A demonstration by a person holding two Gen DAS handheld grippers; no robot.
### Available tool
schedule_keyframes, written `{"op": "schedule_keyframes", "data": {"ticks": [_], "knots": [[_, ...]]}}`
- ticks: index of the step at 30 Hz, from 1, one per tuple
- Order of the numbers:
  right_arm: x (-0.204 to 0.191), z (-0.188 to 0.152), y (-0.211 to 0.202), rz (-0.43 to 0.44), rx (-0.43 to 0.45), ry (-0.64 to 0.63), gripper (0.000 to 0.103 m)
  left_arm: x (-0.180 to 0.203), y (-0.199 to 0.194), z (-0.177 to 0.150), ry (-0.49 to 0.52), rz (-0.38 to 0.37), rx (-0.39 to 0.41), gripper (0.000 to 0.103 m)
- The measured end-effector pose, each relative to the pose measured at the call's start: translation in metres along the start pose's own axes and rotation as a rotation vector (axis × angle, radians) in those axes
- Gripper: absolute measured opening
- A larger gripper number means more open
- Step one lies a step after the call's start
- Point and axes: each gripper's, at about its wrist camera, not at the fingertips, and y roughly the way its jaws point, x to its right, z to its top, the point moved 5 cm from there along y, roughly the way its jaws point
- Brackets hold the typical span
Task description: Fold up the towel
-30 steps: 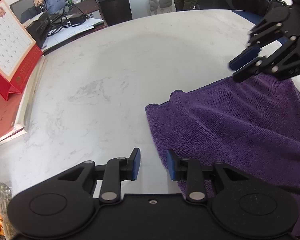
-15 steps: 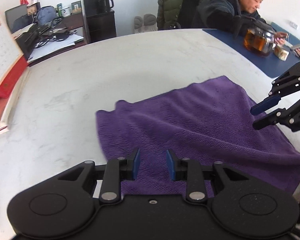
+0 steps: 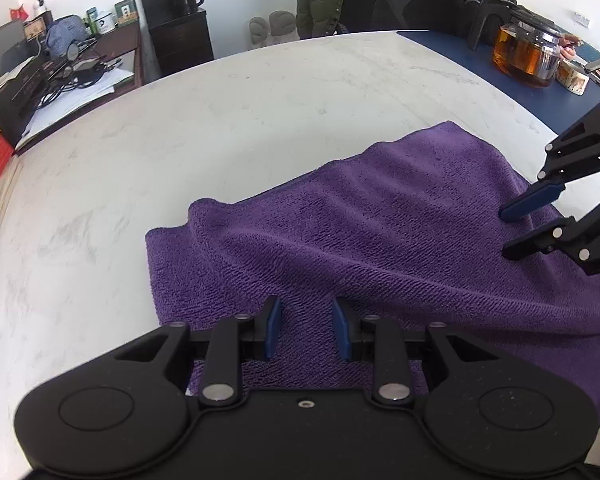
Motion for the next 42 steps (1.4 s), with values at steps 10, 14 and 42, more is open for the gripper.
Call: {"op": "schedule_keyframes", "data": {"ticks": [10,14,42], "knots": [[0.066,0.041,0.021,-0.026,0.002,0.019,0.029,-0.024,0.035,0.046,0.039,-0.034,0.031,0.028],[0.072,0.046,0.023,-0.024,0.004,0.029,0.030,-0.025,0.029,0.044,0.056,-0.008,0.024,0.027],[0.124,-0.106,-0.137,0.006,0.435,0.614,0.103,0.195,-0.013,-0.014,0.395,-0.046,-0.021,0.027]]}}
